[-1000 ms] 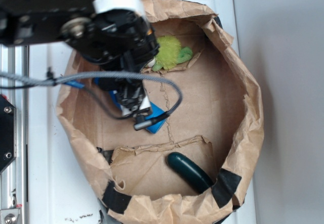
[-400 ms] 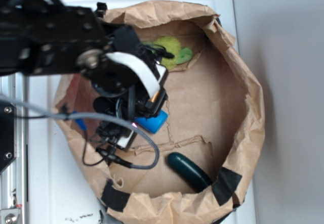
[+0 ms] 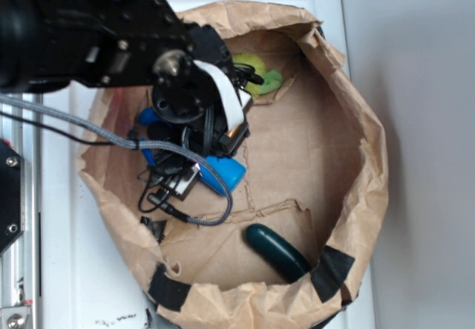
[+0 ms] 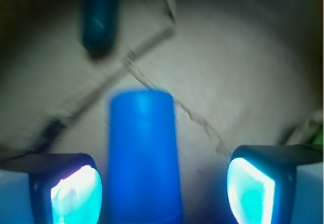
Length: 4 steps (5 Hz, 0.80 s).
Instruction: Grab the blue bottle.
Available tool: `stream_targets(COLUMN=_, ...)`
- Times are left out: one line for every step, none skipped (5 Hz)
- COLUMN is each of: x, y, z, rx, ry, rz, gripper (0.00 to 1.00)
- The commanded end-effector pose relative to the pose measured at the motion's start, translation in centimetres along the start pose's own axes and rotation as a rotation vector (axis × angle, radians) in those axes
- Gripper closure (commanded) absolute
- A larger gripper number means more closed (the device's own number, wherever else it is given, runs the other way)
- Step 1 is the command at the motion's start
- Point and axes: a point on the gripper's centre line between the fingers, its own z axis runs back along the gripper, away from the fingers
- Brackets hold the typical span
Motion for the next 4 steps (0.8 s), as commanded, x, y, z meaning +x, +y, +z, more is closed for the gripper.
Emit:
stream_targets(x=0.4, y=-0.1, z=-3.2, rx=0.094, ry=-0.002, rz=0.009, gripper=0.0)
stream_targets(x=0.3, y=0.0, z=-4.1, rx=0.118, ry=0.001, rz=0.028, gripper=1.0)
stream_targets(x=0.8, y=0.0, z=-2.8, rx=0.091, ry=-0.003, rz=0.043, gripper=1.0)
stream_targets(x=2.1, y=0.1, z=0.6, rx=0.04, ry=-0.03, rz=0.066, gripper=1.0)
